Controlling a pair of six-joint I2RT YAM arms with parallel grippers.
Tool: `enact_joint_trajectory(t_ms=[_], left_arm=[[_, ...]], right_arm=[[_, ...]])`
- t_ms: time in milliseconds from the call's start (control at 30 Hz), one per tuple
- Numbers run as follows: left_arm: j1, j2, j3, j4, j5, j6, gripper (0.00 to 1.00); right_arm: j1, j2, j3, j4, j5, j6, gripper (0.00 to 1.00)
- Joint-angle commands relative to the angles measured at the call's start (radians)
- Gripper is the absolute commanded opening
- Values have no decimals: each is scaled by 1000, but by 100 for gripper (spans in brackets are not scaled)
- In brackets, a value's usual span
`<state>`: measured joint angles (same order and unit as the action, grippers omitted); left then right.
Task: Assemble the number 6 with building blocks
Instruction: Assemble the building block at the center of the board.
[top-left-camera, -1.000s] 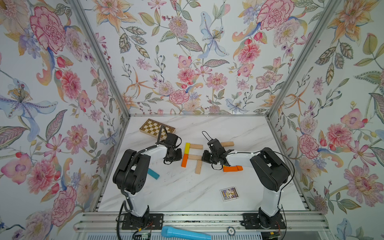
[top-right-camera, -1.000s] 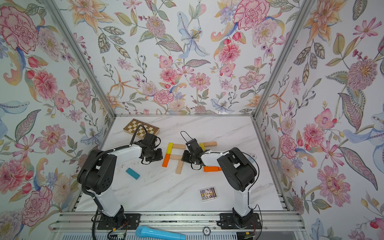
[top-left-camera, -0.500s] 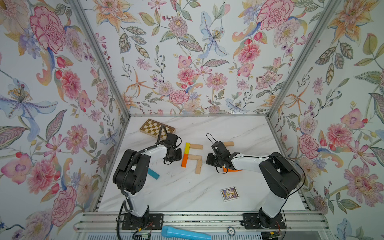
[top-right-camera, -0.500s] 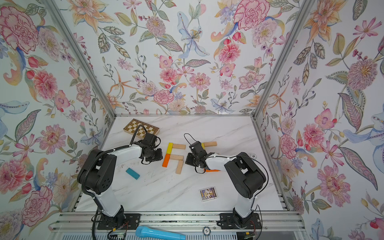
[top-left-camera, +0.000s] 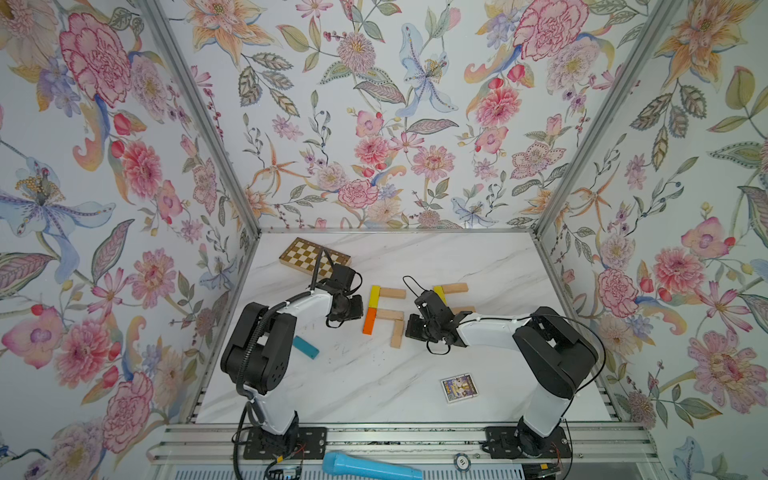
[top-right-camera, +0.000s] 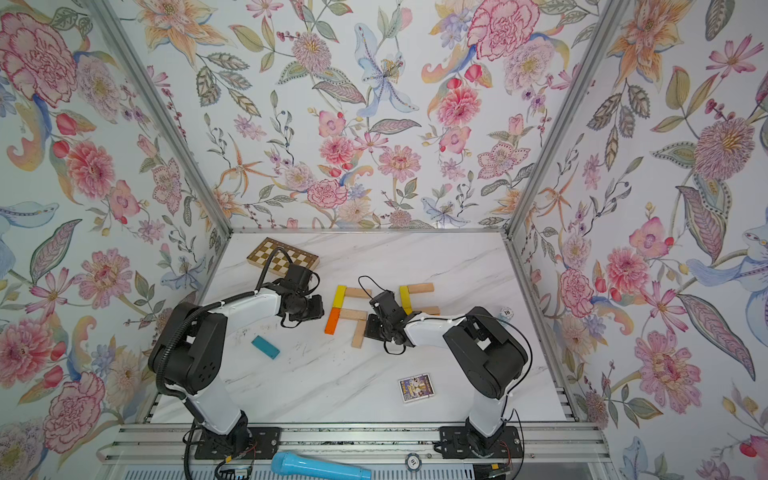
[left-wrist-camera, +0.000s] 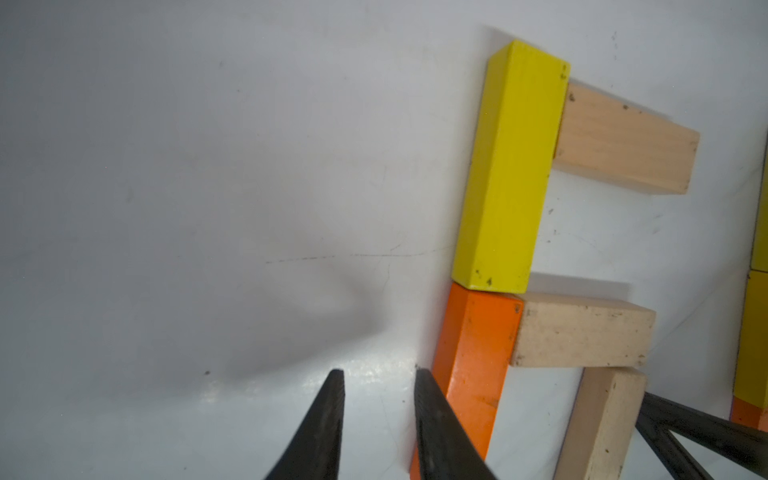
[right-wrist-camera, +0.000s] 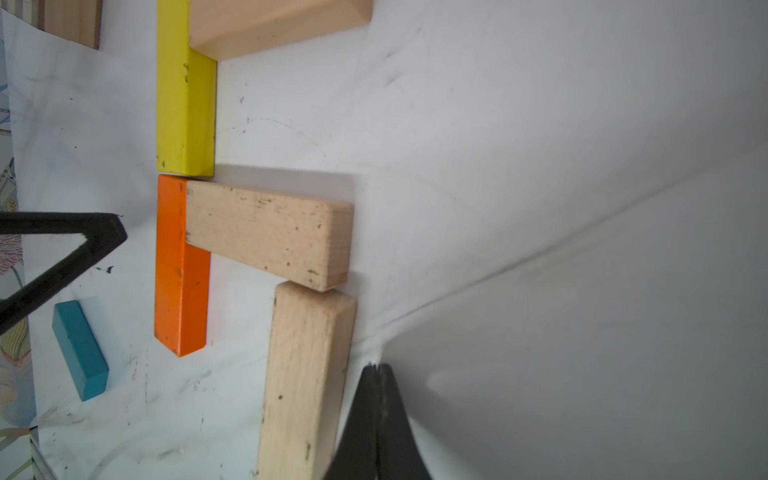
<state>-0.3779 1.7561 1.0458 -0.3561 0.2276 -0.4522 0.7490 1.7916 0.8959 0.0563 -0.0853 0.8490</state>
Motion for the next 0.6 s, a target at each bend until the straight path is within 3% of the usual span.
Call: enact_joint_trajectory(t_ms=[0,567], left_arm=[[-4,-30,-10,-29,-25,8,33],[-3,-31,-24,-25,-27,9,33]], right_arm=[[4,34,24,-13,22,1,3],[6,70,58,-13,9,-7,3]])
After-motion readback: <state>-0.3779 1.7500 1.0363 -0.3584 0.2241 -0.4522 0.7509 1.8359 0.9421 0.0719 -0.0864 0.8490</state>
